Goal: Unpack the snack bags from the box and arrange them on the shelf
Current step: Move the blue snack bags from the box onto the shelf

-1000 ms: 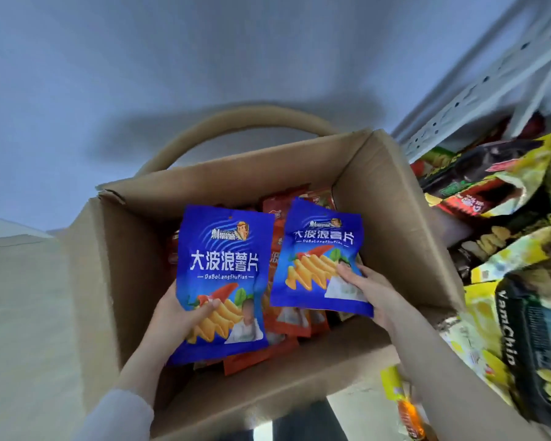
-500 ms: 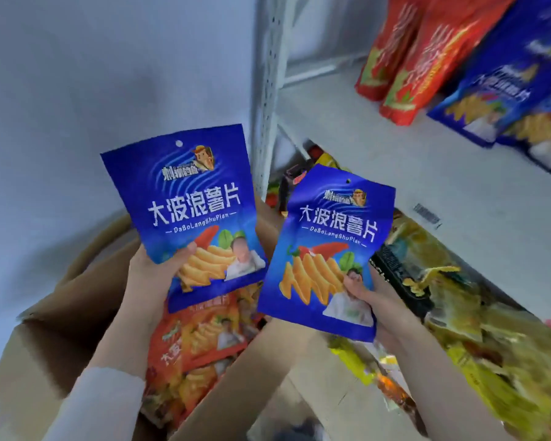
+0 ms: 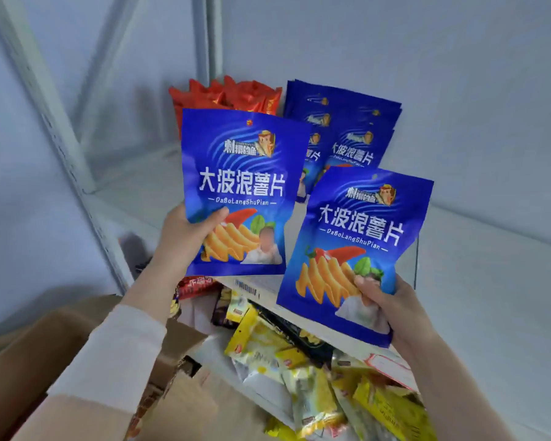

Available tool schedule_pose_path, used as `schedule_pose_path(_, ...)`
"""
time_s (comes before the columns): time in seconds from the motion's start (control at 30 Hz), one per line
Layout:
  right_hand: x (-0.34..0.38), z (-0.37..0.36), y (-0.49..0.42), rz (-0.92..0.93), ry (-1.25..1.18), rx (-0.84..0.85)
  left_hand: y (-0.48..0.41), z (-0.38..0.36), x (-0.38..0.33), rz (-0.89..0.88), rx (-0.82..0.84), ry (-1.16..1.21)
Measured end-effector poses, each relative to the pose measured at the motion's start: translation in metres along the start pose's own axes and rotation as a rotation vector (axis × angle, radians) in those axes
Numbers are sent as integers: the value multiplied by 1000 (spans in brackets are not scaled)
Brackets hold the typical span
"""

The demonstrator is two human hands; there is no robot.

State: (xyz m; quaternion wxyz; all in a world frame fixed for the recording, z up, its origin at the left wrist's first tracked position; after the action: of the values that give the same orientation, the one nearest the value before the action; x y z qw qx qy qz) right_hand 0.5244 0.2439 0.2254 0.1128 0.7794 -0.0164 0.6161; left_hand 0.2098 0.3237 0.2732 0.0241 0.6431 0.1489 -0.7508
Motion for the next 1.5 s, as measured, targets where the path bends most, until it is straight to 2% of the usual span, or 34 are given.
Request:
schedule_pose_path(0.17, 23, 33, -61, 83, 51, -151, -59, -59, 9, 43, 143, -54)
schedule_pose_path(0.37, 42, 26, -165, 109, 185, -273, -159, -111, 28, 13, 287, -129)
schedule_pose_path(0.6, 40, 18, -249, 57, 266, -376, -254, -168, 53, 19, 336, -109)
schedule_pose_path(0.73, 34, 27, -274, 30, 394, -446, -282, -185, 79, 49, 295, -153)
schedule_pose_path(0.87, 37, 36, -290, 86, 535, -494, -296, -199, 90, 43, 251, -201)
schedule_pose_path(1.07, 34, 34, -297, 96, 568, -557, -301, -202, 82, -70, 122, -358)
schedule_pose_path(1.2, 28, 30, -294, 193, 574, -600, -298, -203, 78, -137, 56, -401)
schedule_pose_path(1.37, 26, 17, -288, 275, 749, -660, -284, -203, 65, -264, -51, -535)
schedule_pose_path(1.5, 21, 12, -287, 245, 879, -711, -276, -209, 57, -370, -94, -638)
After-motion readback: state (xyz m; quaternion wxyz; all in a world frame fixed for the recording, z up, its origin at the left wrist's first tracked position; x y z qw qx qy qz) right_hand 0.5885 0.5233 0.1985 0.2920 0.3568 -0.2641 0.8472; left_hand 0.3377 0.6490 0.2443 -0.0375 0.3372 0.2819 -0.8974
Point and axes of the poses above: each hand's wrist, its own y-axis away from the middle knuckle, its own z-axis out of the back of the hand, x = y × z, the point moved 8 cm from there along -y, towards the middle knuckle, and after that the axes turned 6 degrees about -y, right-handed, at the moved point
